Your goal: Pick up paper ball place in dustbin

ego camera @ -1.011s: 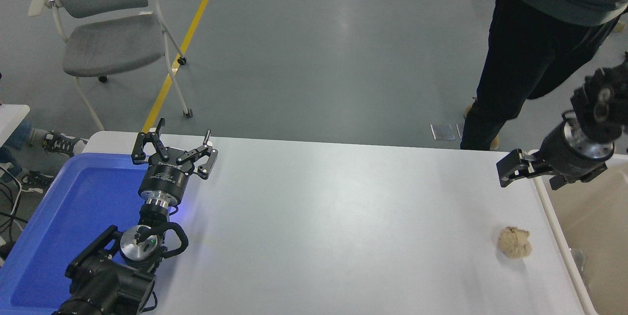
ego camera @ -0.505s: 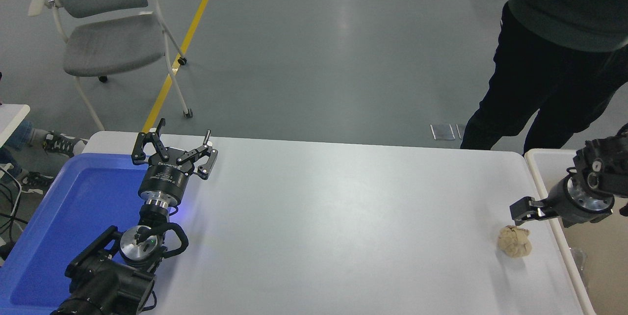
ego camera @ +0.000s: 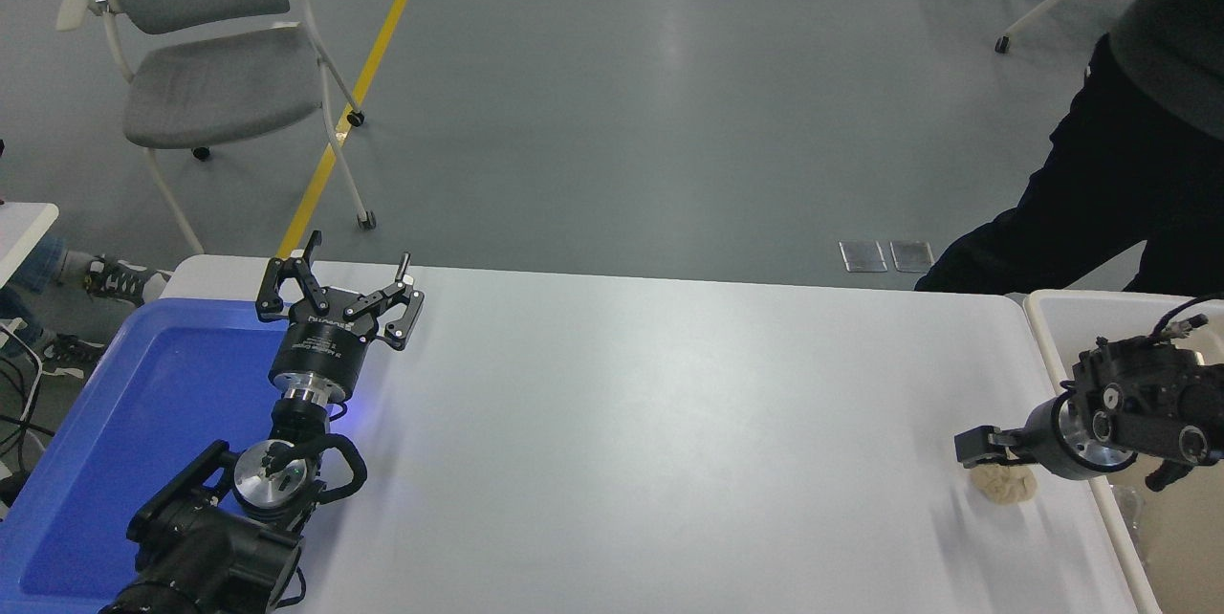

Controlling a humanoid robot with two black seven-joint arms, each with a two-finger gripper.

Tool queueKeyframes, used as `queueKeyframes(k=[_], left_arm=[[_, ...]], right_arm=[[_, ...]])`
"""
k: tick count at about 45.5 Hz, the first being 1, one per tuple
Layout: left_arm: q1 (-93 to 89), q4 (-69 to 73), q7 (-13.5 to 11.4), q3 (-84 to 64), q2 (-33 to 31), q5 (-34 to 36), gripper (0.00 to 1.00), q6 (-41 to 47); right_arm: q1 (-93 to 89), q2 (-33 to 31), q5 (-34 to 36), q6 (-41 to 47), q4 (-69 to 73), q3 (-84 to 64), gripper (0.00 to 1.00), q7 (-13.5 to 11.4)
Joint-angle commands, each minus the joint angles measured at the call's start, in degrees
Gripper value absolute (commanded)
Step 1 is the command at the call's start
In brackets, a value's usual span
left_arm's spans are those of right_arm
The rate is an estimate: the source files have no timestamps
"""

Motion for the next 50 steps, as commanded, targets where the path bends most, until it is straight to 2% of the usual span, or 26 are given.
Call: queueKeyframes(k=[1, 5, 9, 12, 17, 18, 20, 21, 31, 37, 44, 50], left_arm=[[0.0, 0.0, 0.01, 0.0, 0.0, -0.02, 0.99, -0.01], [0.0, 0.0, 0.01, 0.0, 0.0, -0.02, 0.99, -0.01], [0.0, 0.0, 0.01, 0.0, 0.0, -0.02, 0.99, -0.01], [0.0, 0.0, 0.01, 0.0, 0.0, -0.02, 0.99, -0.01], [0.0, 0.0, -0.07, 0.0, 0.0, -0.02, 0.99, -0.01], [0.0, 0.0, 0.01, 0.0, 0.0, -0.02, 0.99, -0.01], [0.0, 0.0, -0.07, 0.0, 0.0, -0.02, 0.99, -0.01], [0.0, 0.0, 0.01, 0.0, 0.0, -0.02, 0.99, -0.01], [0.0, 0.0, 0.01, 0.0, 0.0, -0.02, 0.99, -0.01], [0.0, 0.0, 0.01, 0.0, 0.0, -0.02, 0.99, -0.01], [0.0, 0.0, -0.08, 0.0, 0.0, -0.02, 0.99, -0.01], [0.0, 0.0, 0.01, 0.0, 0.0, -0.02, 0.99, -0.01]], right_arm=[[-2.75, 1.09, -0.09, -1.64, -3.03, 0.54, 1.0, 0.03], [-3.1, 1.17, -0.09, -1.64, -3.3, 0.54, 0.92, 0.12], [-3.27, 1.17, -0.17, -1.64, -3.3, 0.54, 0.64, 0.12], [-3.36, 1.26, -0.17, -1.64, -3.3, 0.54, 0.56, 0.12], [-3.36, 1.17, -0.09, -1.81, -3.39, 0.54, 0.35, 0.21], [-3.27, 1.17, -0.09, -1.99, -3.39, 0.63, 0.27, 0.3], [-3.27, 1.17, -0.09, -2.16, -3.39, 0.63, 0.06, 0.3], [-3.27, 1.17, -0.09, -2.17, -3.3, 0.63, 0.0, 0.38], [-2.48, 0.73, -0.09, -1.99, -2.95, 0.63, 0.0, 0.39], [-0.99, -0.67, 0.0, -1.03, -1.28, 0.28, 0.0, 1.61], [4.89, -6.81, -0.35, 1.43, 4.6, -0.43, 0.0, 1.88], [13.59, -14.9, -4.21, 4.86, 13.39, -0.69, 0.0, 1.79]])
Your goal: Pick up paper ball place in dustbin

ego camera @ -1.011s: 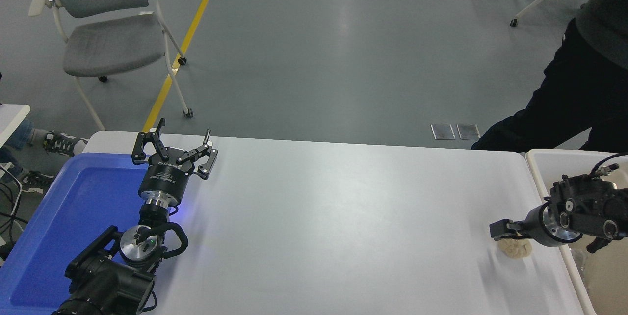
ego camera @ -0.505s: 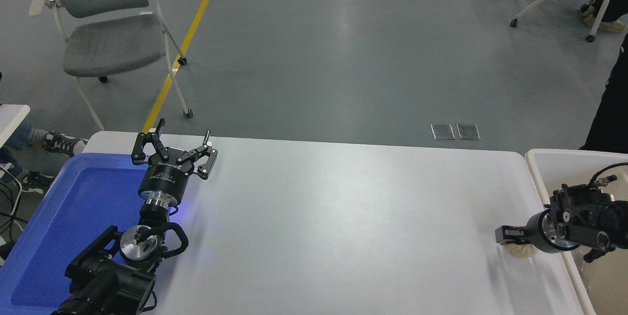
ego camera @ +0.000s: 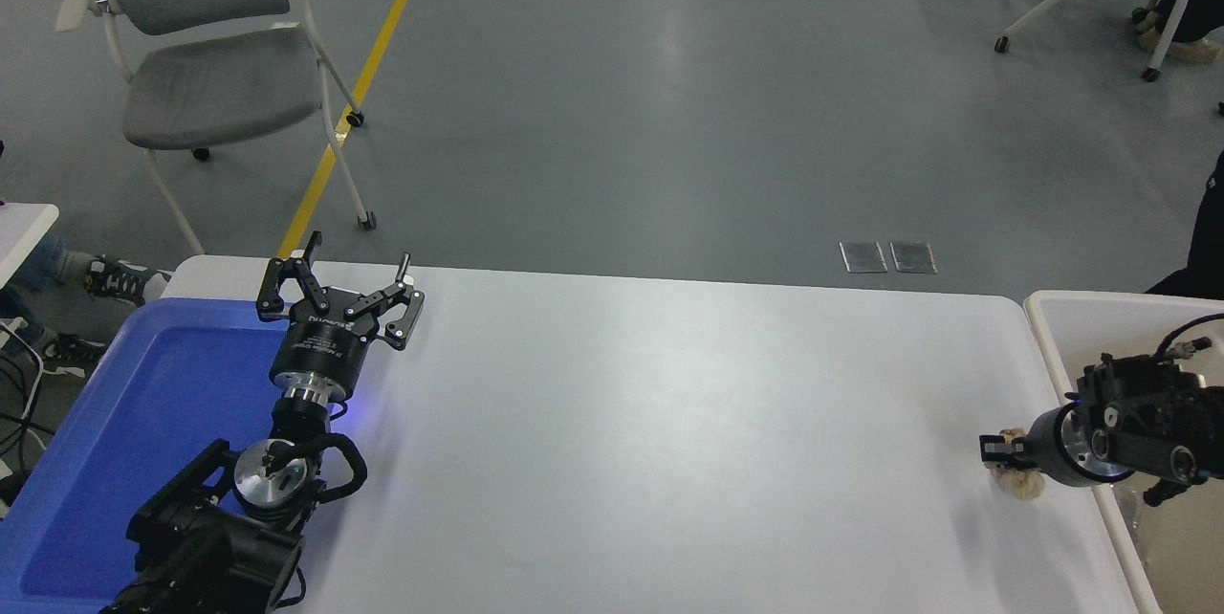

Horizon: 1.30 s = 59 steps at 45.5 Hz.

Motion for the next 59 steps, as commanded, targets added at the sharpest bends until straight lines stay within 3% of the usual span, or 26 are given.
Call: queueKeyframes(k=[1, 9, 18, 35, 52, 59], left_arm=[[0.0, 0.0, 0.03, 0.0, 0.0, 0.09, 0.99, 0.01], [0.0, 0.0, 0.03, 0.0, 0.0, 0.09, 0.99, 0.01], [0.0, 0.0, 0.03, 0.0, 0.0, 0.09, 0.99, 0.01], [0.0, 0.0, 0.03, 0.0, 0.0, 0.09, 0.99, -0.07], [0.0, 0.0, 0.03, 0.0, 0.0, 0.09, 0.99, -0.08], [0.0, 0.0, 0.03, 0.0, 0.0, 0.09, 0.99, 0.01]], right_arm=[[12.32, -11.47, -4.46, 5.07, 12.44, -0.6, 0.0, 0.29], [26.64, -22.28, -10.53, 15.26, 21.68, -0.68, 0.0, 0.02], [43.69, -26.86, -12.56, 28.64, 23.44, -4.54, 0.0, 0.11], [66.2, -26.95, -12.47, 28.64, 29.94, -19.31, 0.0, 0.2], [67.53, -30.46, -11.5, 28.55, 27.05, -21.25, 0.0, -0.59], [59.9, -32.48, -10.54, 16.0, 23.27, -20.37, 0.0, -0.68]])
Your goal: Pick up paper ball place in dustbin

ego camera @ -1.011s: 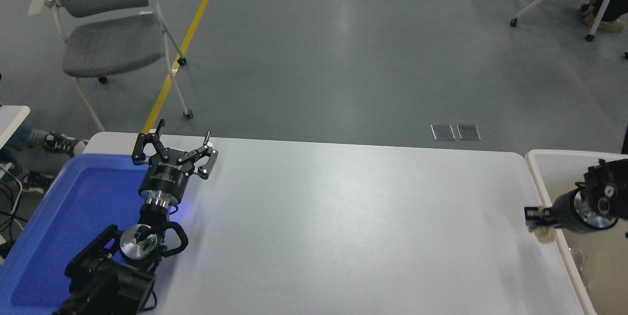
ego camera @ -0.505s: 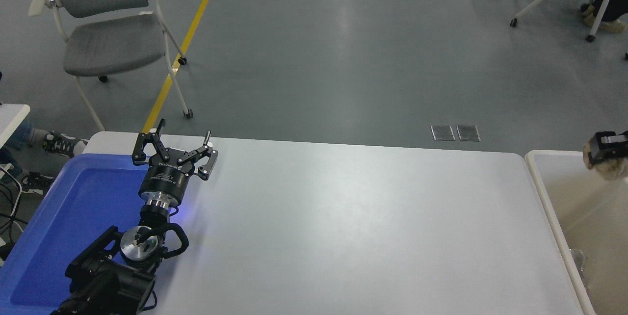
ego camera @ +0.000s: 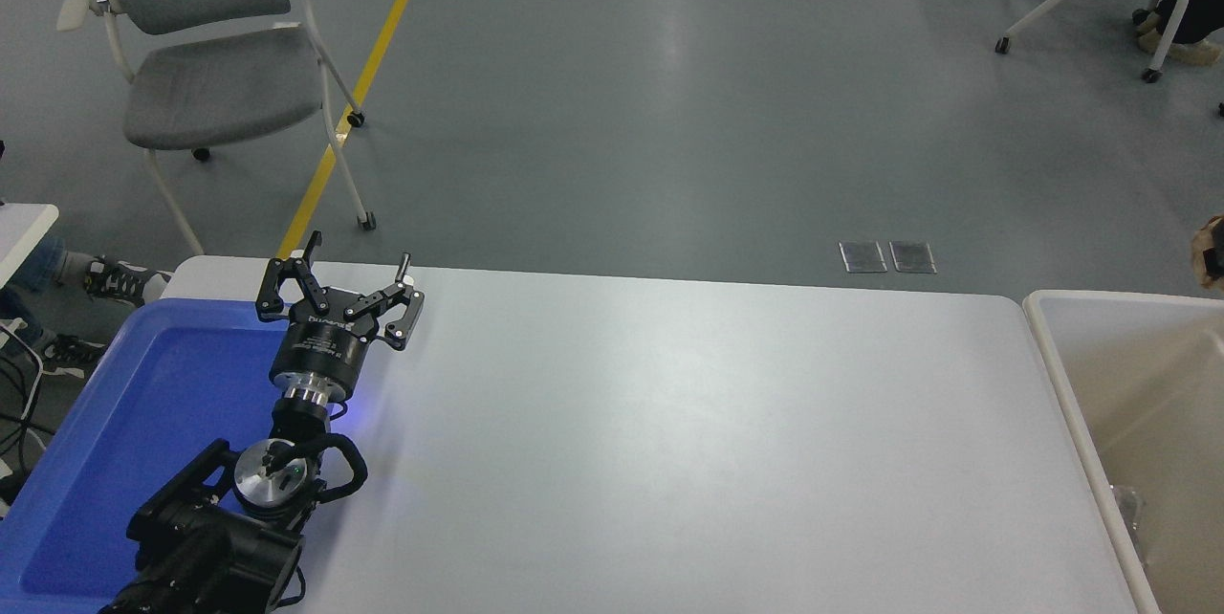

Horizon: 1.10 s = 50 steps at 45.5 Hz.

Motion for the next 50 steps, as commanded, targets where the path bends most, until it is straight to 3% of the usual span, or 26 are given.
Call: queueKeyframes(k=[1, 8, 20, 37, 50], left_arm=[[0.0, 0.0, 0.0, -0.02, 0.0, 0.0, 0.99, -0.04], [0.0, 0.0, 0.0, -0.02, 0.0, 0.0, 0.99, 0.05], [0.0, 0.0, 0.0, -0.02, 0.0, 0.0, 0.99, 0.05], [0.0, 0.0, 0.0, -0.02, 0.0, 0.0, 0.99, 0.05], [0.0, 0.0, 0.0, -0.02, 0.0, -0.09, 0.99, 0.05]], right_arm=[[-7.31, -3.36, 1.96, -11.92, -4.55, 0.37, 0.0, -0.26], [-20.31, -2.23, 13.28, -26.33, -11.4, 3.71, 0.0, -0.61], [-54.58, 10.95, 34.74, -39.26, -36.17, 26.63, 0.0, -0.61], [-83.34, 37.14, 36.95, -39.53, -76.79, 63.12, 0.0, -0.52], [-92.22, 41.63, 36.95, -43.05, -78.03, 79.65, 0.0, -0.52]])
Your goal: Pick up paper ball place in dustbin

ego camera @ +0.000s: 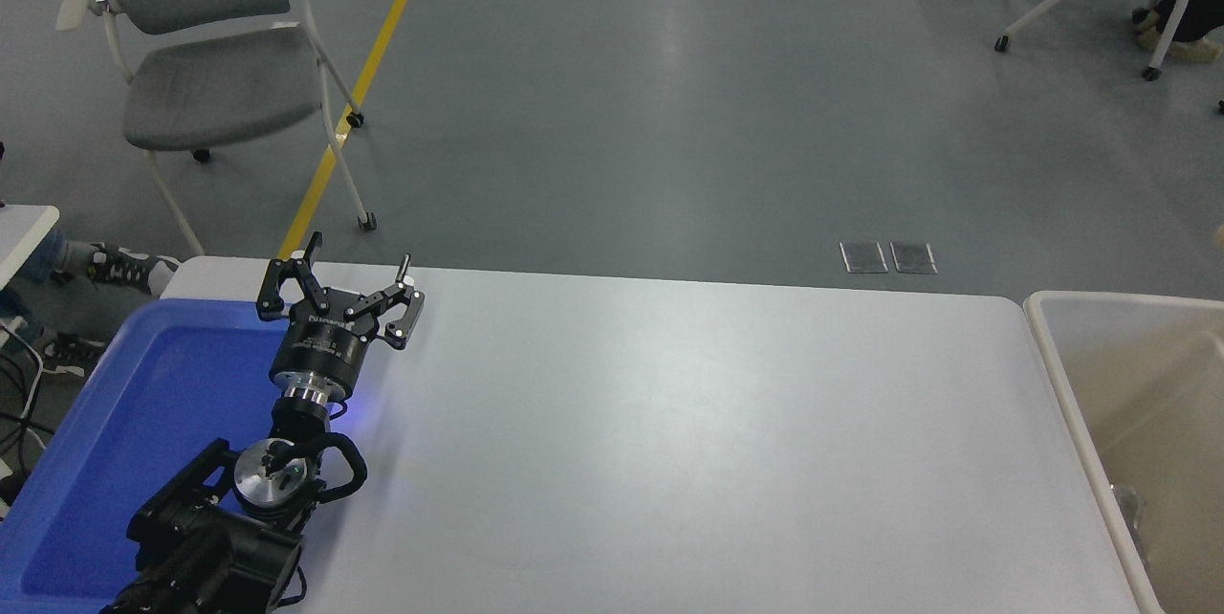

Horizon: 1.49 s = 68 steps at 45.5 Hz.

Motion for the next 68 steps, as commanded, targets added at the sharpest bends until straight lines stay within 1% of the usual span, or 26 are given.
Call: queueKeyframes(k=[1, 6, 14, 19, 20, 21, 23, 24, 25, 26, 27, 48, 60, 63, 68], left_arm=[[0.0, 0.0, 0.02, 0.0, 0.0, -0.08, 0.99, -0.01], [0.0, 0.0, 0.02, 0.0, 0.0, -0.08, 0.99, -0.01], [0.0, 0.0, 0.02, 0.0, 0.0, -0.08, 0.99, -0.01], [0.0, 0.0, 0.02, 0.0, 0.0, -0.08, 0.99, -0.01], [0.0, 0.0, 0.02, 0.0, 0.0, -0.08, 0.99, -0.01], [0.0, 0.0, 0.02, 0.0, 0.0, -0.08, 0.99, -0.01], [0.0, 0.0, 0.02, 0.0, 0.0, -0.08, 0.99, -0.01], [0.0, 0.0, 0.02, 0.0, 0.0, -0.08, 0.99, -0.01], [0.0, 0.0, 0.02, 0.0, 0.0, -0.08, 0.99, -0.01], [0.0, 0.0, 0.02, 0.0, 0.0, -0.08, 0.99, -0.01], [0.0, 0.0, 0.02, 0.0, 0.0, -0.08, 0.99, -0.01], [0.0, 0.0, 0.02, 0.0, 0.0, -0.08, 0.99, -0.01], [0.0, 0.0, 0.02, 0.0, 0.0, -0.08, 0.99, -0.01], [0.0, 0.0, 0.02, 0.0, 0.0, -0.08, 0.99, -0.01], [0.0, 0.0, 0.02, 0.0, 0.0, -0.08, 0.99, -0.01]], right_arm=[[-10.21, 6.38, 0.82, -2.8, -6.19, 15.83, 0.0, 0.02], [-12.94, 7.61, 0.82, -3.5, -6.19, 20.22, 0.0, 0.02], [-15.58, 7.79, 0.91, -3.95, -6.02, 23.92, 0.0, 0.37], [-15.76, 7.79, 1.43, -4.12, -6.11, 25.15, 0.05, 0.37], [-15.84, 7.79, 2.04, -4.12, -6.11, 25.15, 0.08, 0.37], [-15.84, 7.79, 2.83, -4.12, -6.11, 25.15, 0.16, 0.46], [-15.84, 7.79, 4.24, -4.12, -6.11, 24.98, 0.36, 0.46], [-15.84, 7.79, 4.94, -4.12, -6.11, 24.8, 0.43, 0.46], [-15.84, 7.79, 5.47, -4.04, -6.02, 24.63, 0.54, 0.46], [-15.84, 7.79, 6.0, -3.95, -6.02, 24.45, 0.73, 0.37], [-15.84, 7.79, 6.35, -3.69, -6.02, 24.36, 1.0, 0.37], [-14.79, 7.18, 6.71, -3.16, -5.32, 24.54, 1.0, 0.29], [-10.31, 6.3, 6.71, -3.24, -2.07, 24.54, 1.0, 0.37], [-8.9, 4.46, 6.79, -3.16, 0.56, 24.63, 1.0, 0.37], [-8.37, -0.55, 7.41, -3.16, 10.66, 26.38, 1.0, 0.46]])
